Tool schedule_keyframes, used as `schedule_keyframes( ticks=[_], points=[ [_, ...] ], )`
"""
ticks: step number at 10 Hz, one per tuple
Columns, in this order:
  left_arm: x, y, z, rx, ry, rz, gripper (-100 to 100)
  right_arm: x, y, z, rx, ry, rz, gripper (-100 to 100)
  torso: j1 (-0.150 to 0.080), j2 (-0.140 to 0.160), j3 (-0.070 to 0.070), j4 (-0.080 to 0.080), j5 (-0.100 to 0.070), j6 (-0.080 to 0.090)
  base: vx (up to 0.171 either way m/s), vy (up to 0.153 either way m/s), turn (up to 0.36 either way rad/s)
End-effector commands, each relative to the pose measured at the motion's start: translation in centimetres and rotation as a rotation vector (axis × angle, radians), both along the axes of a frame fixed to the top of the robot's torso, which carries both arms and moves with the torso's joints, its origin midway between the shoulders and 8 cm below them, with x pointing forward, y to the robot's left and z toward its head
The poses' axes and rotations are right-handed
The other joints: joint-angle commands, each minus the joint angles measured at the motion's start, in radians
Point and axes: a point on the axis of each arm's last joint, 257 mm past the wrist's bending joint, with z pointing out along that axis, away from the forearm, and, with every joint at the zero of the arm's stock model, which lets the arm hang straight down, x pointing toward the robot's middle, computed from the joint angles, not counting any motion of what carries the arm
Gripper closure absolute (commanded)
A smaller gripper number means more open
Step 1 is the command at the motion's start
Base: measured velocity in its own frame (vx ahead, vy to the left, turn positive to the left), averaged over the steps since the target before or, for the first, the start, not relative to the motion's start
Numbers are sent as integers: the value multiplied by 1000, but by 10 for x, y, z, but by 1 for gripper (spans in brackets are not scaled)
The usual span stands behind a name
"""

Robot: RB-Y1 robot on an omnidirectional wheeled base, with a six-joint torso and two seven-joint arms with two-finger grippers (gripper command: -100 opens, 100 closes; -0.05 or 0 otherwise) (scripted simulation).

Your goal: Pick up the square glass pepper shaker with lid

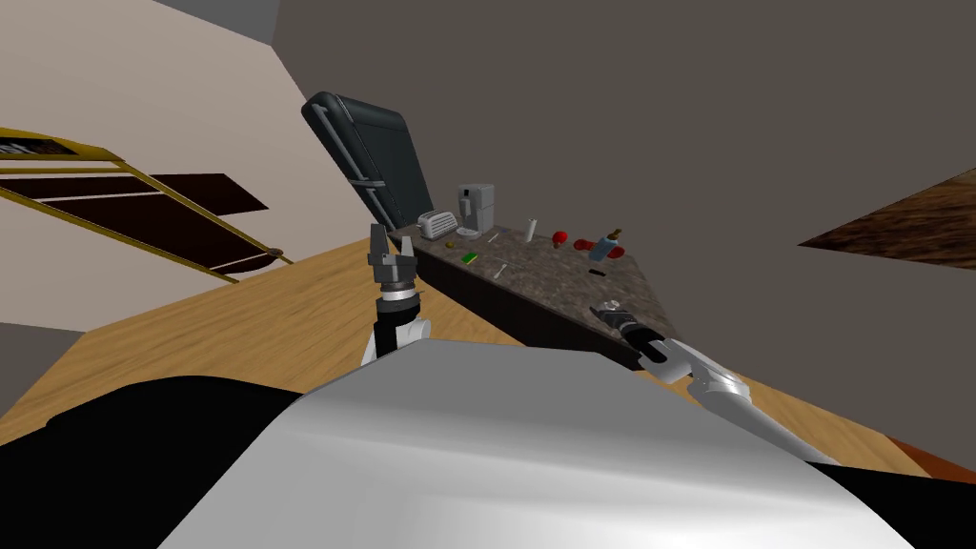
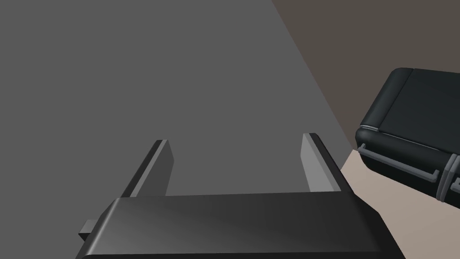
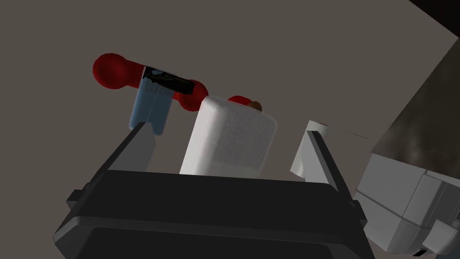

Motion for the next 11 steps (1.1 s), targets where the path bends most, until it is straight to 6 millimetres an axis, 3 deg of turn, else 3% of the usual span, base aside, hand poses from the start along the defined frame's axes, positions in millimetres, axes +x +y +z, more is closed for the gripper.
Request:
schedule_keyframes(
  ticks=[1, 3, 4, 5, 6, 8, 9, 11],
  points=[
    [0, 0, 0, 0, 0, 0, 0, 9, 2, -7, 12, 10, 6, -100, 0, 0, 0, 0, 0, 0, -91, -6, 105],
    [0, 0, 0, 0, 0, 0, 0, 23, -10, 2, 1, -9, -17, -100, 0, 1, 0, -1, -2, -3, -92, 5, 64],
    [0, 0, 0, 0, 0, 0, 0, 17, -19, -3, -3, 5, -35, -100, 0, -2, -1, -1, -2, -2, -17, 17, -18],
    [0, 0, 0, 0, 0, 0, 0, 27, -10, -8, 10, 11, -16, -100, 0, -4, -3, -2, -2, -2, -91, 10, 168],
    [0, 0, 0, 0, 0, 0, 0, 36, -19, -2, 3, 1, -34, -100, 0, -2, -2, -2, -3, -4, -111, 3, 86],
    [0, 0, 0, 0, 0, 0, 0, 34, -31, -4, -4, 7, -57, -100, 0, -4, -3, -2, -4, -4, -32, 8, -14],
    [0, 0, 0, 0, 0, 0, 0, 44, -25, -7, 4, 14, -43, -100, 0, -7, -5, -3, -4, -4, -79, 21, 144],
    [0, 0, 0, 0, 0, 0, 0, 51, -42, -1, -7, 8, -79, -100, 0, -3, -3, -2, -3, -4, -85, 2, 51]
  ],
)
